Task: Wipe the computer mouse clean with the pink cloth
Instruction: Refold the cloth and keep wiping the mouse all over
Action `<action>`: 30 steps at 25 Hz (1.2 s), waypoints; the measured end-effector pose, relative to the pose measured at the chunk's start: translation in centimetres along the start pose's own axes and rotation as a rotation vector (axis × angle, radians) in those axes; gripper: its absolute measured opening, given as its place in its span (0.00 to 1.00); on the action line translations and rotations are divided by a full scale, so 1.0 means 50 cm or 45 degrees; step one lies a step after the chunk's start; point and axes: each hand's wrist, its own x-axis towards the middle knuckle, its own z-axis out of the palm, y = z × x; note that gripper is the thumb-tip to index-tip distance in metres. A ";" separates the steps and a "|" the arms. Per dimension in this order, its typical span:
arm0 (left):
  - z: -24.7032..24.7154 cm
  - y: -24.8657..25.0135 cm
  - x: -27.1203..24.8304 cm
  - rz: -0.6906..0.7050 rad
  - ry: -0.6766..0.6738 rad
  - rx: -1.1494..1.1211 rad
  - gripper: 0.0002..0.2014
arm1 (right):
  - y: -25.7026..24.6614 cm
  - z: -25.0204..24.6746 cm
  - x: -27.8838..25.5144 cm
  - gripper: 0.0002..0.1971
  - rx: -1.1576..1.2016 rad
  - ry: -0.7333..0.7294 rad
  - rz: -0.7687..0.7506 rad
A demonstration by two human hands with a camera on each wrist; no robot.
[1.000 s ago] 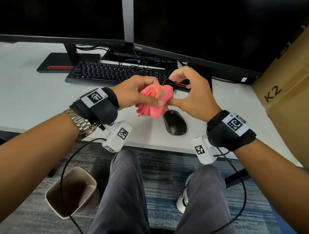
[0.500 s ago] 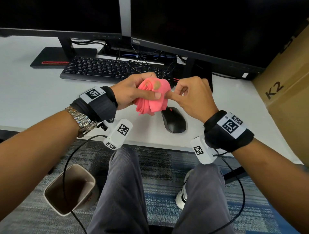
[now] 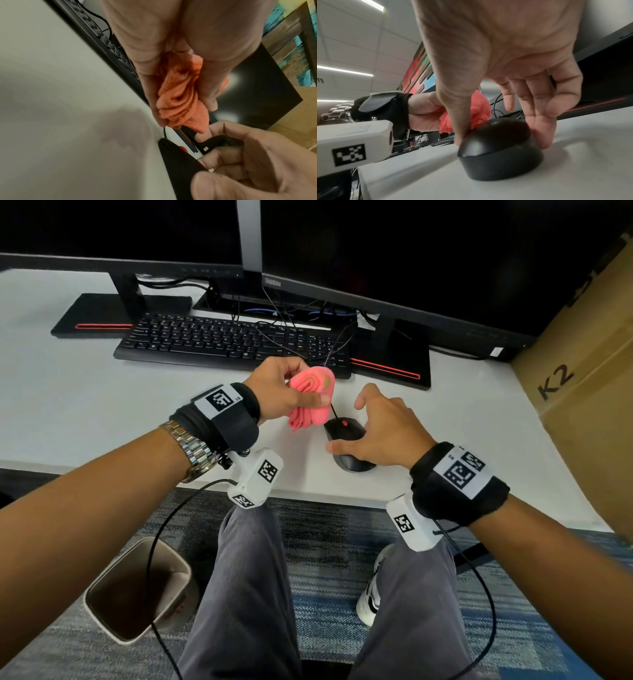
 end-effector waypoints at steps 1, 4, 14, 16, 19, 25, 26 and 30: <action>0.002 0.001 0.000 -0.014 -0.004 -0.016 0.14 | 0.002 -0.002 0.001 0.43 -0.018 -0.018 -0.003; -0.004 0.004 -0.001 -0.070 -0.036 -0.033 0.14 | 0.017 -0.016 -0.004 0.40 -0.049 -0.142 -0.045; 0.021 0.015 -0.035 0.068 -0.183 0.119 0.24 | 0.052 -0.049 -0.001 0.34 -0.035 -0.266 -0.144; 0.033 0.015 -0.033 0.065 -0.212 0.206 0.28 | 0.052 -0.051 0.001 0.31 -0.035 -0.257 -0.162; 0.047 0.009 -0.030 0.089 -0.202 0.291 0.28 | 0.051 -0.053 0.001 0.29 -0.041 -0.249 -0.161; 0.055 0.008 -0.012 0.130 -0.124 0.433 0.19 | 0.052 -0.051 0.004 0.32 -0.061 -0.241 -0.122; 0.056 0.008 -0.013 0.137 -0.152 0.481 0.19 | 0.052 -0.051 0.004 0.32 -0.062 -0.240 -0.115; 0.062 0.006 -0.023 0.167 -0.215 0.638 0.18 | 0.048 -0.053 0.004 0.31 -0.063 -0.247 -0.116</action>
